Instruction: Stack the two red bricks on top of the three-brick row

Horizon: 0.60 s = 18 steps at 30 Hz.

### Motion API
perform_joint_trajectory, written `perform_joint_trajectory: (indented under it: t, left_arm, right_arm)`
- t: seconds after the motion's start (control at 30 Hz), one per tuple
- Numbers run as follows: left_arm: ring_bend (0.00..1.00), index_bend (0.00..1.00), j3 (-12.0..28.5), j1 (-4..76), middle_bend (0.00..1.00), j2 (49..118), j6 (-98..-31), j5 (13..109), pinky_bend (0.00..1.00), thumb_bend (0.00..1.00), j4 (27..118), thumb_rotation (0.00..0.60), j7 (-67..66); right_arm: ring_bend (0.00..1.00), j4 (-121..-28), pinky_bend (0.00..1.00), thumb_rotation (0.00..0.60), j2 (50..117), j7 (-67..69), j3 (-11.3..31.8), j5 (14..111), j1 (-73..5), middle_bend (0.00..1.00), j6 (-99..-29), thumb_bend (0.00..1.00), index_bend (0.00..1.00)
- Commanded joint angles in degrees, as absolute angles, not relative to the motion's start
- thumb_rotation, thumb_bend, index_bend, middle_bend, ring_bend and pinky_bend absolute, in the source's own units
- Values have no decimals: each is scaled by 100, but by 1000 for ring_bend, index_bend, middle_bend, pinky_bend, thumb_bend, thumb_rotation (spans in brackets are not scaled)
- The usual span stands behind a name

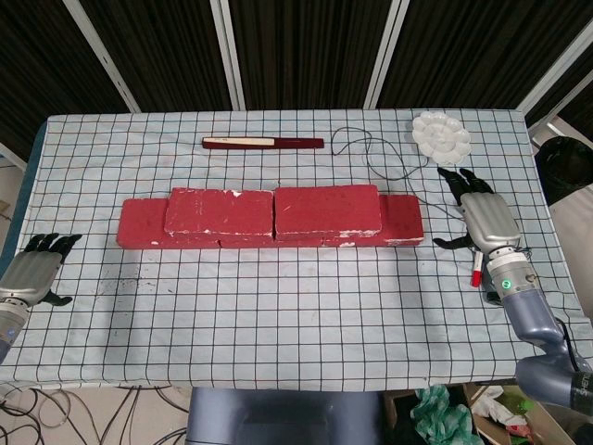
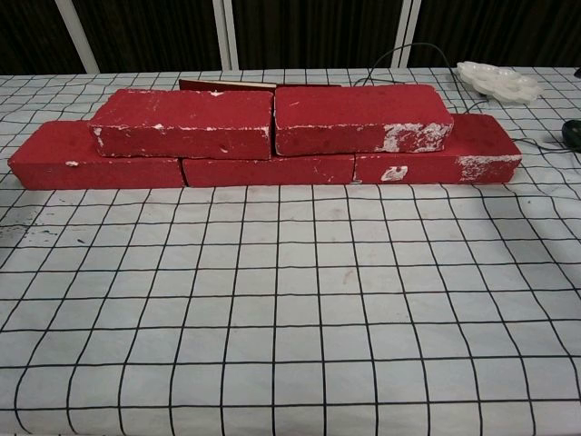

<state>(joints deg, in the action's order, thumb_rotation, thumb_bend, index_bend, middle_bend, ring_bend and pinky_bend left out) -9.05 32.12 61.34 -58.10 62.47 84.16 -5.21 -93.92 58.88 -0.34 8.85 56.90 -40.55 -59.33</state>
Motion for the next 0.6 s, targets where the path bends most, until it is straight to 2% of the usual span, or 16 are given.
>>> perform_joint_trajectory:
  t: [0.03,0.6]
  left_arm:
    - [0,30,-823,3141,104,6352,-5780,6122,31,0,8191,600,-718]
    - [0,24,-366,3384,104,7194,-5104,5020,42,0,7542,600,-1905]
  right_arm:
    - [0,-9360,110,600,5880,-18,900,5708,-4009,86,-5937,0,9]
    - [0,-9075,109,600,5880,241,1025,5925,-3826,86,-5756,0,9]
